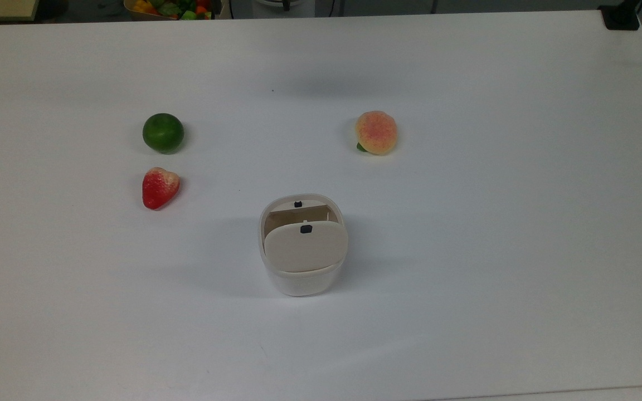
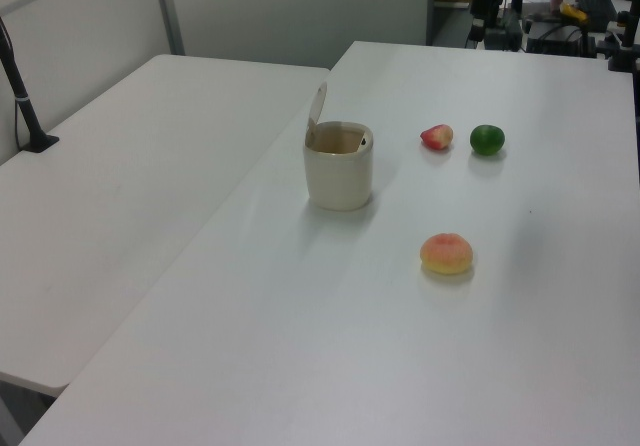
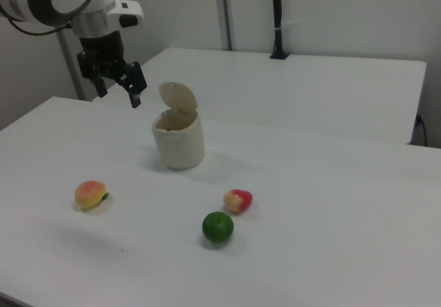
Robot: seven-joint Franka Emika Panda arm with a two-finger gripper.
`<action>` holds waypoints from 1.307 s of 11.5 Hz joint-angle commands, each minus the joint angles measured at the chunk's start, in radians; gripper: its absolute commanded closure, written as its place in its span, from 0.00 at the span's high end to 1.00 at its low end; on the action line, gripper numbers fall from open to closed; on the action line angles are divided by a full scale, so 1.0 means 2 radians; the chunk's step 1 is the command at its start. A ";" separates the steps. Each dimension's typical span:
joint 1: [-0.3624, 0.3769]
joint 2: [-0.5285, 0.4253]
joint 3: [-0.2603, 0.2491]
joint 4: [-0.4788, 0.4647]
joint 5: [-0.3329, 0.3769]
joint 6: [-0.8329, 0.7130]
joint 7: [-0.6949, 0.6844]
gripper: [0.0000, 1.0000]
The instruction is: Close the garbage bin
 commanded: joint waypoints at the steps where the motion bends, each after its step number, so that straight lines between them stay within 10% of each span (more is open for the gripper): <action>1: 0.008 -0.001 -0.002 -0.003 -0.001 0.011 0.005 1.00; 13: 0.008 0.002 -0.001 -0.003 0.001 0.012 -0.011 1.00; 15: 0.008 0.002 -0.001 -0.004 0.003 0.012 -0.036 0.65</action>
